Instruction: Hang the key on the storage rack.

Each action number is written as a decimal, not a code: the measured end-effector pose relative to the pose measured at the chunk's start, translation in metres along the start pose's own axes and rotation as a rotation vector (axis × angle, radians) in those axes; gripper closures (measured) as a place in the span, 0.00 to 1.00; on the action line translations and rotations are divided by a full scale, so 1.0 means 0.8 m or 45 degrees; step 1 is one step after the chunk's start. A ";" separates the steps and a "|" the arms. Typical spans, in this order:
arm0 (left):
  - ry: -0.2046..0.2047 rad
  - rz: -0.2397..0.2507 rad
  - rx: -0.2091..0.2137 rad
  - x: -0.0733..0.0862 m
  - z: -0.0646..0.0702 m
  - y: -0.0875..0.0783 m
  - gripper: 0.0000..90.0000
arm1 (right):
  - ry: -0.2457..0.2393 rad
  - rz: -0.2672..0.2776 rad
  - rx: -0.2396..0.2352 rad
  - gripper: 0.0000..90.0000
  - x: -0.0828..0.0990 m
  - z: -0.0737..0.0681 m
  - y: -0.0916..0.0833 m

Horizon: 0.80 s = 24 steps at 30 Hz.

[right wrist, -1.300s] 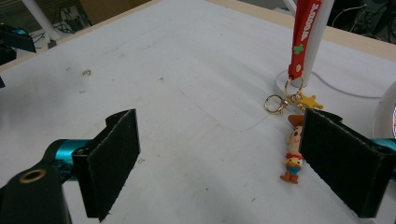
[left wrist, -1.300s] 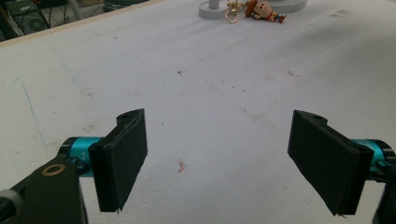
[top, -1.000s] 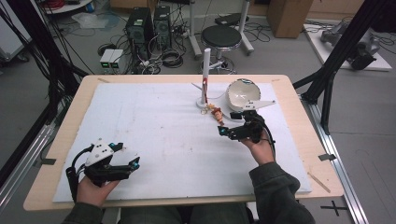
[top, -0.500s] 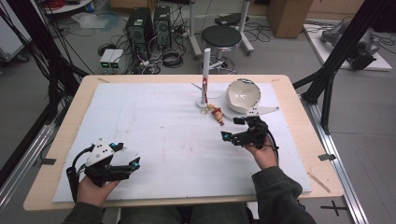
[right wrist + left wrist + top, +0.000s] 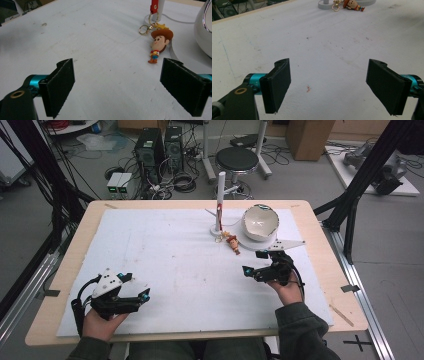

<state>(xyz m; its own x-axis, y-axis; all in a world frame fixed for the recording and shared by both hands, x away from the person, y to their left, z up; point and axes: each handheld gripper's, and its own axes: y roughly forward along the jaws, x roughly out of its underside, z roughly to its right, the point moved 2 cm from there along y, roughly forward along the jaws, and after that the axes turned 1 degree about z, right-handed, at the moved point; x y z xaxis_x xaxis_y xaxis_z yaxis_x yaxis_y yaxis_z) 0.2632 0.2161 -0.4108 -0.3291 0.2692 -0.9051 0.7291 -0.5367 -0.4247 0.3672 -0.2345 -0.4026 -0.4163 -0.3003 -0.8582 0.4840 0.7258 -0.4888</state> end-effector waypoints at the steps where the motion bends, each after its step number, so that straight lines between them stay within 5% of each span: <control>1: 0.000 -0.003 0.001 0.000 0.000 0.000 0.23 | 0.009 -0.005 0.000 0.13 0.001 -0.001 -0.002; 24: 0.005 -0.005 0.007 0.001 0.000 -0.001 0.23 | 0.008 0.007 0.013 0.13 0.025 -0.004 -0.025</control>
<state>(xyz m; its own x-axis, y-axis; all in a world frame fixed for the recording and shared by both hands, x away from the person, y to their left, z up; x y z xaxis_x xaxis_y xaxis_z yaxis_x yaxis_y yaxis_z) 0.2624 0.2163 -0.4112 -0.3294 0.2745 -0.9034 0.7246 -0.5399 -0.4282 0.3469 -0.2529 -0.4097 -0.4181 -0.2923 -0.8601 0.4945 0.7210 -0.4854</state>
